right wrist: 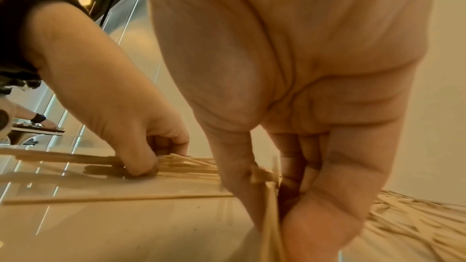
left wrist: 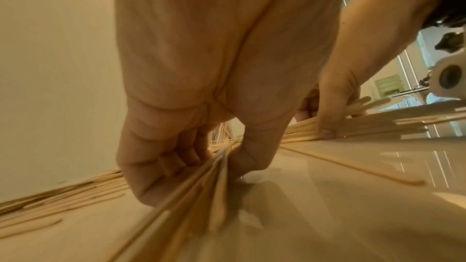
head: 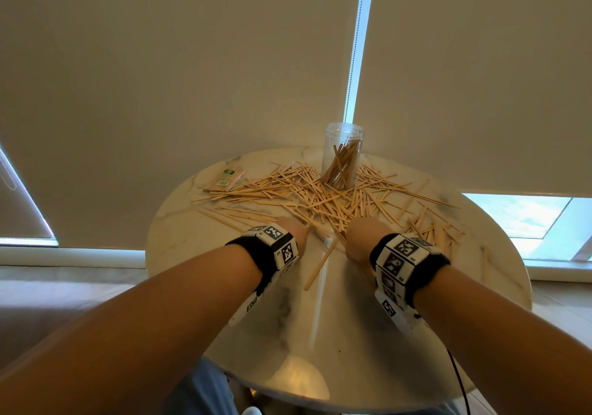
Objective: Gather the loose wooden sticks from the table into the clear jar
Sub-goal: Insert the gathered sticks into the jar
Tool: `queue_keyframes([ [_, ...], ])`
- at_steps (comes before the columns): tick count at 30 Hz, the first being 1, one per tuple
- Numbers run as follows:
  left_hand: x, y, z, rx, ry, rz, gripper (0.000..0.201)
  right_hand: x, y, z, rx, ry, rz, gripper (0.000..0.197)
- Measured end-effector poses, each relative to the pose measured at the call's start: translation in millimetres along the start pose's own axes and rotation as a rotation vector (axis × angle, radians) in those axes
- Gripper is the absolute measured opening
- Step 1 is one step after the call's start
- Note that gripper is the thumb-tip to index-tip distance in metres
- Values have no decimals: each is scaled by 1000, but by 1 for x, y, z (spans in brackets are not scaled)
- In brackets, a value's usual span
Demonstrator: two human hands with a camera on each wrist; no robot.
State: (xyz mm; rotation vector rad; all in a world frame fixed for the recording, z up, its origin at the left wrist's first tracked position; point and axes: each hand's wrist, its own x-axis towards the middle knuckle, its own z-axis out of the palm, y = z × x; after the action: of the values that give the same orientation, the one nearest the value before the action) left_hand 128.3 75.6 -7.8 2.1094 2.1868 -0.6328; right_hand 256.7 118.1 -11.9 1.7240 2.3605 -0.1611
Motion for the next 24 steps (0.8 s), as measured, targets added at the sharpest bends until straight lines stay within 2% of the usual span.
queue_keyframes([
  [5, 0, 1, 11, -72, 80, -79, 38, -7, -2, 1, 23, -15, 3, 27],
  [8, -4, -4, 13, -189, 124, -95, 34, -11, -1, 0, 12, -52, -11, 29],
  [12, -6, -18, 9, -457, 134, -122, 32, -13, 7, -9, -2, -82, -23, 25],
  [17, 3, -28, 9, -777, 209, -90, 52, -21, 18, -24, 39, -97, -42, 23],
  [21, 10, -24, 7, -1069, 258, -80, 59, -22, 20, -31, 499, -15, -31, 20],
  [24, 12, -15, 1, -1308, 260, 15, 99, -18, 14, -31, 777, 64, -51, 16],
])
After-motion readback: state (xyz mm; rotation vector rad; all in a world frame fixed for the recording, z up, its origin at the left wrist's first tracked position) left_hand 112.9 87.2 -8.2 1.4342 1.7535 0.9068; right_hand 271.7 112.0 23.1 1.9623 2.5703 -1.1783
